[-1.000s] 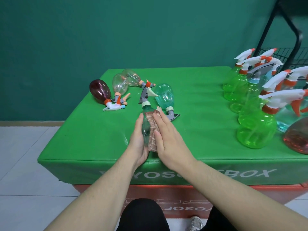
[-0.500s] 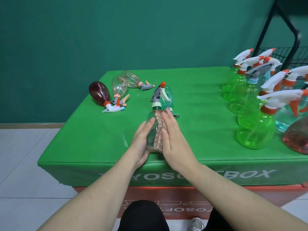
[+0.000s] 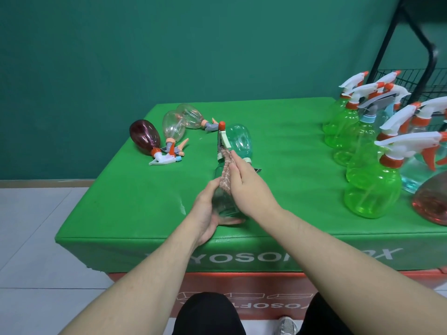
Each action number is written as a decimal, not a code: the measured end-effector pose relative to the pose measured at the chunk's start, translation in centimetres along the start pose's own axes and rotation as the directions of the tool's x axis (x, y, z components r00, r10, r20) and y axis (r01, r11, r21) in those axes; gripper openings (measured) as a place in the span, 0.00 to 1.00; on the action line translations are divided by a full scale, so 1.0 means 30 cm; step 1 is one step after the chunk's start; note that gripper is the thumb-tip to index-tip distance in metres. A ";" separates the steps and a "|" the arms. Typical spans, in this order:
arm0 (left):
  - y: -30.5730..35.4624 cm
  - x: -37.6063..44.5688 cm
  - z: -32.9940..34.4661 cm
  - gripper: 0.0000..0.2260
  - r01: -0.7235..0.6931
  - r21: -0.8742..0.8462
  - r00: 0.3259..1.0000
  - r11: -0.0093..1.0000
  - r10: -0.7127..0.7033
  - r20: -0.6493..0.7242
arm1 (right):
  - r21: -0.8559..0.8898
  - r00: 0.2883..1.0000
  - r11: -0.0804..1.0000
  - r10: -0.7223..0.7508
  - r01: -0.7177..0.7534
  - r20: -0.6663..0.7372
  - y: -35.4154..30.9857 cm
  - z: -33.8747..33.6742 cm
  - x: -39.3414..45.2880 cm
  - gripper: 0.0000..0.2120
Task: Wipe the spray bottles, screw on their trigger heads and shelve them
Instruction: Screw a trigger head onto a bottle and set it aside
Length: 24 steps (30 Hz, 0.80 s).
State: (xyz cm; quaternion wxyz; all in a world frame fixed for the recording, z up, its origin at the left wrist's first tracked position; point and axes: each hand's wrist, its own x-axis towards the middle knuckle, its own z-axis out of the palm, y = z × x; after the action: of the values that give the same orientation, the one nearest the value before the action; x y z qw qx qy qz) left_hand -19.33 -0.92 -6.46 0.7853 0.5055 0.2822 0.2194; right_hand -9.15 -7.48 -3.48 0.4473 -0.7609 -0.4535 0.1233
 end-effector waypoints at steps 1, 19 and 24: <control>0.001 0.001 0.000 0.17 -0.003 0.001 1.000 1.000 0.003 0.004 | -0.025 0.999 0.999 -0.033 0.033 0.000 0.000 0.006 -0.013 0.24; -0.002 0.000 0.016 0.17 -0.049 -0.124 0.999 0.991 0.046 -0.026 | -0.201 0.972 0.951 -0.236 0.234 0.015 0.093 0.035 -0.208 0.28; -0.009 0.009 0.018 0.18 -0.071 -0.077 0.997 0.995 0.070 -0.011 | -0.197 0.971 0.953 -0.239 0.232 -0.011 0.079 0.029 -0.182 0.27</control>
State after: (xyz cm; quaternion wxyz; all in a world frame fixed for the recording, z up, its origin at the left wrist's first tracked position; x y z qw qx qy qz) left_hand -18.75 -1.21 -6.59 0.7948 0.4835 0.2588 0.2600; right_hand -11.34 -11.81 -7.05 0.3899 -0.7436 -0.5430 0.0112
